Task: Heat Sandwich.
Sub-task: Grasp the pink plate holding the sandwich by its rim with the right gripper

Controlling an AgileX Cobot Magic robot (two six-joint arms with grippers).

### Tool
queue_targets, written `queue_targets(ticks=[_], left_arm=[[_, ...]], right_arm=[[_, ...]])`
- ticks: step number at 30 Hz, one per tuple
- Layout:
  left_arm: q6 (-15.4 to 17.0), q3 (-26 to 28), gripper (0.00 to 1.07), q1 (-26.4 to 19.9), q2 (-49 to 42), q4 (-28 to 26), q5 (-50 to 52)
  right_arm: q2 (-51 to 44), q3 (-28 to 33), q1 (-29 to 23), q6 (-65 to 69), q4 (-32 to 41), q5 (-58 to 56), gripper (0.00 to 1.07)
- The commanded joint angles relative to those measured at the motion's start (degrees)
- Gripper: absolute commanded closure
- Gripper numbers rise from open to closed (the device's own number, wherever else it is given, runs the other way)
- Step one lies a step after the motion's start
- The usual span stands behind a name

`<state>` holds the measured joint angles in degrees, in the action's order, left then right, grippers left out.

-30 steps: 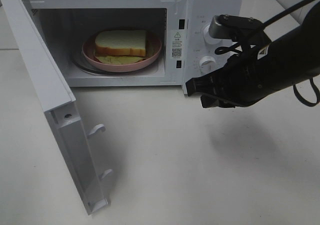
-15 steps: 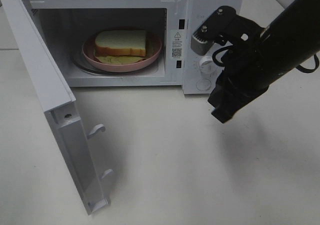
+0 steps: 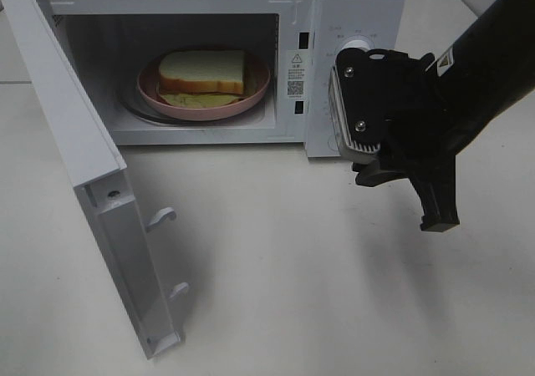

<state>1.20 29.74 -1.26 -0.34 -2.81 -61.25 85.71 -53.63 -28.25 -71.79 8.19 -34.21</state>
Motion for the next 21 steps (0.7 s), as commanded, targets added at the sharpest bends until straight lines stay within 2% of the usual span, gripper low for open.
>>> queue_targets(ticks=[1, 2, 3, 4, 5, 6, 7, 9, 10, 11, 12, 13, 15, 21], left_arm=[[-0.1, -0.1, 0.11, -0.1, -0.2, -0.5, -0.1], [-0.1, -0.1, 0.11, -0.1, -0.2, -0.5, -0.1], [-0.1, -0.1, 0.11, -0.1, -0.2, -0.5, -0.1], [-0.1, -0.1, 0.11, -0.1, -0.2, -0.5, -0.1], [-0.1, -0.1, 0.11, -0.1, -0.2, -0.5, -0.1], [-0.1, -0.1, 0.11, -0.1, -0.2, -0.5, -0.1], [-0.1, -0.1, 0.11, -0.1, -0.2, -0.5, -0.1], [-0.1, -0.1, 0.11, -0.1, -0.2, -0.5, -0.1], [-0.1, -0.1, 0.11, -0.1, -0.2, -0.5, -0.1], [-0.1, -0.1, 0.11, -0.1, -0.2, -0.5, -0.1], [-0.1, -0.1, 0.11, -0.1, -0.2, -0.5, -0.1], [-0.1, -0.1, 0.11, -0.1, -0.2, -0.5, -0.1], [-0.1, -0.1, 0.11, -0.1, -0.2, -0.5, -0.1], [-0.1, -0.1, 0.11, -0.1, -0.2, -0.5, -0.1]], right_arm=[[-0.2, -0.4, 0.2, -0.8, -1.0, -0.6, 0.88], [-0.2, -0.4, 0.2, -0.4, -1.4, -0.5, 0.85], [-0.2, -0.4, 0.2, 0.5, -2.2, 0.2, 0.75], [-0.2, -0.4, 0.2, 1.1, -2.5, 0.3, 0.69], [-0.2, -0.4, 0.2, 1.1, -2.5, 0.3, 0.69], [-0.2, -0.4, 0.2, 1.6, -2.5, 0.6, 0.61], [-0.2, -0.4, 0.2, 3.0, -2.4, 0.9, 0.44], [-0.2, -0.4, 0.2, 4.4, -2.4, 0.9, 0.25], [-0.2, -0.4, 0.2, 4.4, -2.4, 0.9, 0.25], [-0.2, -0.4, 0.2, 4.5, -2.5, 1.0, 0.19], [-0.1, -0.4, 0.2, 4.5, -2.9, 1.0, 0.09], [0.1, -0.5, 0.2, 4.5, -3.1, 0.9, 0.05], [0.5, -0.7, 0.2, 4.5, -3.7, 0.7, 0.05], [4.5, -3.2, -0.8, 4.5, -5.9, 0.1, 0.09]])
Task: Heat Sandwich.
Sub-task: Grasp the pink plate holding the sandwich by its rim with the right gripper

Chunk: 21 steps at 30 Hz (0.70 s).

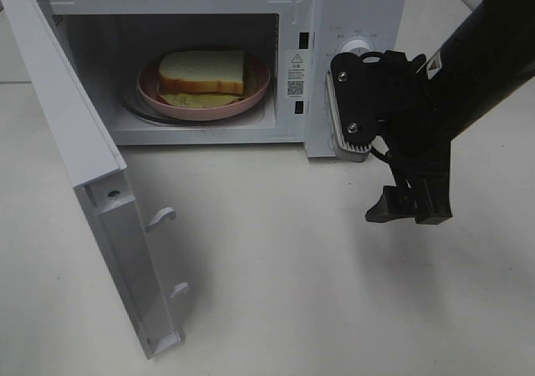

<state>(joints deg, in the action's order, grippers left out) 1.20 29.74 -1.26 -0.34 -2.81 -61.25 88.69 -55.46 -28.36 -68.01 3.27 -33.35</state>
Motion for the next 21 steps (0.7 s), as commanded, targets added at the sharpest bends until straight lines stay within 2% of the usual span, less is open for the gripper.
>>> queue_targets(ticks=[1, 7, 11, 16, 21], left_arm=[[-0.1, -0.1, 0.11, -0.1, -0.2, -0.5, -0.1], [-0.1, -0.1, 0.11, -0.1, -0.2, -0.5, -0.1], [-0.1, -0.1, 0.11, -0.1, -0.2, -0.5, -0.1], [-0.1, -0.1, 0.11, -0.1, -0.2, -0.5, -0.1], [-0.1, -0.1, 0.11, -0.1, -0.2, -0.5, -0.1]], right_arm=[[2.0, -1.9, -1.2, 0.7, -2.1, -0.9, 0.1], [5.7, -6.6, -4.0, 1.1, -4.8, -1.0, 0.13], [10.8, -12.8, -6.4, 1.1, -5.4, -1.0, 0.15], [13.5, -15.9, -7.8, 1.1, -6.6, -1.0, 0.15], [18.9, -21.9, -9.6, 1.8, -8.5, -0.5, 0.17]])
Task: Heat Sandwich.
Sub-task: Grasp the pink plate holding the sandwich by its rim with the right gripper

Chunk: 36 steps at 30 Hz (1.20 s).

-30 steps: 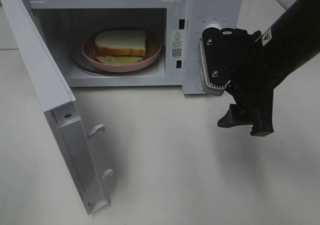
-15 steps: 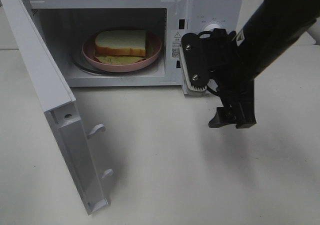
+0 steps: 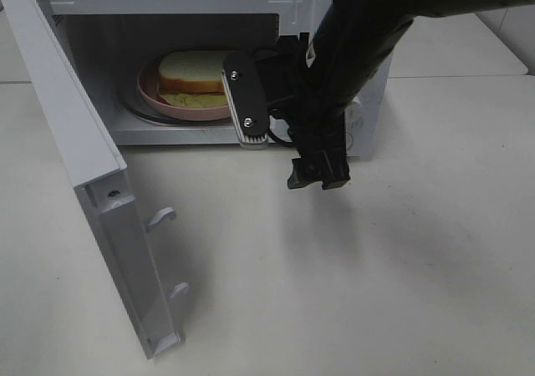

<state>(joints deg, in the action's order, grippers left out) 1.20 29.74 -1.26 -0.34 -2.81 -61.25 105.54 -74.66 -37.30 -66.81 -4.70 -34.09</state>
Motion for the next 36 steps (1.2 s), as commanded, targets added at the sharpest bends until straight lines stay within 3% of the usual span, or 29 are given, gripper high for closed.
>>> queue_targets(ticks=[1, 16, 36], left_arm=[[-0.1, -0.1, 0.11, -0.1, -0.2, -0.5, -0.1], [-0.1, -0.1, 0.11, -0.1, -0.2, -0.5, -0.1], [-0.1, -0.1, 0.11, -0.1, -0.2, -0.5, -0.1]], right_arm=[[3.0, -3.8, -0.8, 0.6, -0.6, 0.2, 0.17], [15.3, -20.3, -0.8, 3.3, -1.6, 0.4, 0.2], [27.3, -36.0, -0.8, 7.9, -3.3, 0.7, 0.22]])
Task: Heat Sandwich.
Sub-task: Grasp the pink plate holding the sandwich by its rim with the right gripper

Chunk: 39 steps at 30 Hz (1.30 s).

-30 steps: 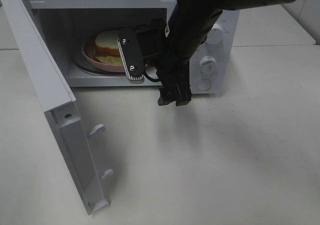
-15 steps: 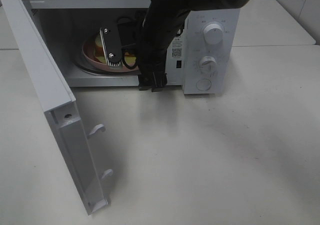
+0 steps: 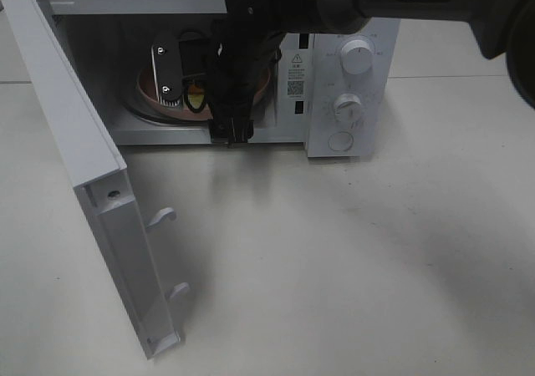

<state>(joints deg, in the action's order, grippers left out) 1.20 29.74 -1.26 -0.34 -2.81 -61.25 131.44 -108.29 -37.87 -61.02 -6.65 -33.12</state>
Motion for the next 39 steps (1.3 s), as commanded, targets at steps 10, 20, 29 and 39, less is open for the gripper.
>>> queue_targets(ticks=[10, 20, 29, 39], left_arm=[[-0.1, -0.1, 0.11, -0.1, -0.2, -0.5, -0.1], [-0.1, -0.1, 0.11, -0.1, -0.2, -0.1, -0.1], [-0.1, -0.1, 0.11, -0.1, -0.2, -0.1, -0.1], [-0.1, -0.1, 0.11, -0.1, -0.2, -0.1, -0.1]], right_arm=[[7.9, -8.1, -0.1, 5.2, -1.1, 0.2, 0.24], [9.0, -8.1, -0.1, 5.7, -0.5, 0.3, 0.56], [9.0, -8.1, -0.1, 6.9, -0.5, -0.8, 1.07], [9.0, -8.1, -0.1, 6.9, -0.5, -1.1, 1.07]])
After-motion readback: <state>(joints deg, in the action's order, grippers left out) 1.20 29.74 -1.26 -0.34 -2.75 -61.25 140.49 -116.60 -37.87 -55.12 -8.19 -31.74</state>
